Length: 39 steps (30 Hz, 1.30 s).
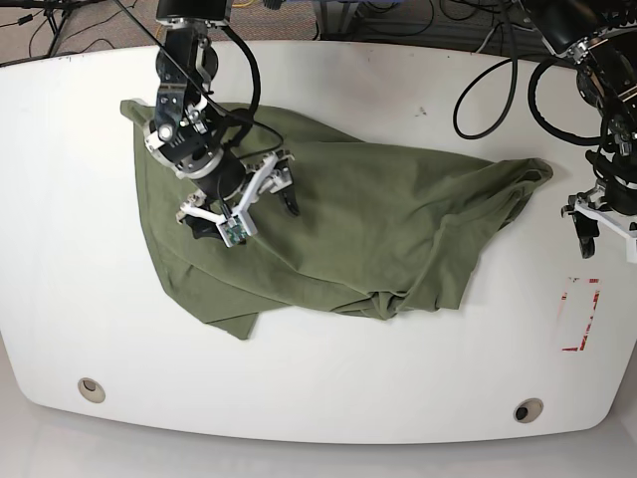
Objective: Layout the t-shirt on the table in an organized manner, then fold the t-shirt properly
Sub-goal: 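Reach the right gripper into the shirt's middle and grasp the fabric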
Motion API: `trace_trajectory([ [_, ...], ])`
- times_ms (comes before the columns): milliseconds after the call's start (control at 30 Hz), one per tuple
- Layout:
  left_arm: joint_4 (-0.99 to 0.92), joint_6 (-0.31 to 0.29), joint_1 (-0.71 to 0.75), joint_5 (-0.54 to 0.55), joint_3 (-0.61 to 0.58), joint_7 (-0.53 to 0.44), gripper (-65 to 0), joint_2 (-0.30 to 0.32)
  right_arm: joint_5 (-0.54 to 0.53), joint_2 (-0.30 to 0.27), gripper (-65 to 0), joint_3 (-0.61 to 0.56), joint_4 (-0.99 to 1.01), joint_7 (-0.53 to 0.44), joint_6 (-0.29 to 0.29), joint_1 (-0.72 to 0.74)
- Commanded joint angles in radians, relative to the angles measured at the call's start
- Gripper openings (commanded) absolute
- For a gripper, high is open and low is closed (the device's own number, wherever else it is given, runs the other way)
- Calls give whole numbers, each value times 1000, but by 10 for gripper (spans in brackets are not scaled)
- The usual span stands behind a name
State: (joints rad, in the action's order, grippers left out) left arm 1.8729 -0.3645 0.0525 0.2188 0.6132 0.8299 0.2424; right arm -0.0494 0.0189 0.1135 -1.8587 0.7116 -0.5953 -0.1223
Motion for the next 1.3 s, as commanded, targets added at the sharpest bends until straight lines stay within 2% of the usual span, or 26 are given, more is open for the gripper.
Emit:
trace_trajectory([
  [0,14,0,-10,8,41,-22,-197,24,-7,-4,-117,-44,27,-19,7,62],
  [333,14,0,-4,4,23,-22,-197,48,-5,-7,-117,-68,219,-23,11,212],
  [467,14,0,-3,4,23,-22,-197,45,-4,-43,-117,-71,322,-34,11,281],
  [1267,14,0,19,8,20,-24,-197,42,-4,-224,-119,-68,930,-338,11,582],
])
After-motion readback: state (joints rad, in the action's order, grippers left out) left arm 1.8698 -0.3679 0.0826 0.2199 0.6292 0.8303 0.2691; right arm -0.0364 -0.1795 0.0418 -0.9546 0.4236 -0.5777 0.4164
